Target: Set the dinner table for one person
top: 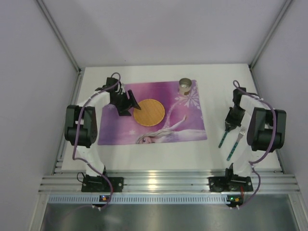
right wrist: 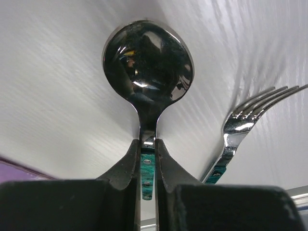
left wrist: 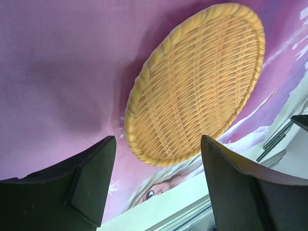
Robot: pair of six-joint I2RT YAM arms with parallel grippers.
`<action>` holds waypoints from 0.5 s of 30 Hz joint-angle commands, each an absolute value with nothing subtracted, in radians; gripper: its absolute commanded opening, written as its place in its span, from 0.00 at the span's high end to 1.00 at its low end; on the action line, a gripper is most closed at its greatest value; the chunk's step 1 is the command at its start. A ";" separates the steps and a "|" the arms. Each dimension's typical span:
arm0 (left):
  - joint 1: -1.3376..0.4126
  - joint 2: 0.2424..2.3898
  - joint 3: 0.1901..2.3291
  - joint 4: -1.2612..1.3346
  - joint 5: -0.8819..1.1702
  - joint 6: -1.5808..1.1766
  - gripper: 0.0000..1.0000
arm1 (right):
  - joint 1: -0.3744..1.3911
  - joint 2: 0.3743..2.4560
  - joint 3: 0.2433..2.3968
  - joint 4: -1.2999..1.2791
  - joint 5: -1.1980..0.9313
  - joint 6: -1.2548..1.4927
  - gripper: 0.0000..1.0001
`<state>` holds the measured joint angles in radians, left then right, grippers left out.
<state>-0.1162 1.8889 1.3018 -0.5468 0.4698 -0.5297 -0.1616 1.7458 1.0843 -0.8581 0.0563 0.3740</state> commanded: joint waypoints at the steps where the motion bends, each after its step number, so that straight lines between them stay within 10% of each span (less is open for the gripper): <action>1: -0.126 1.821 1.348 -0.554 0.451 -0.545 0.24 | -0.069 1.747 1.239 -0.896 0.106 0.351 1.00; 15: -0.141 1.723 1.289 -0.561 0.425 -0.554 0.25 | 0.391 1.879 1.640 -1.015 0.005 0.426 1.00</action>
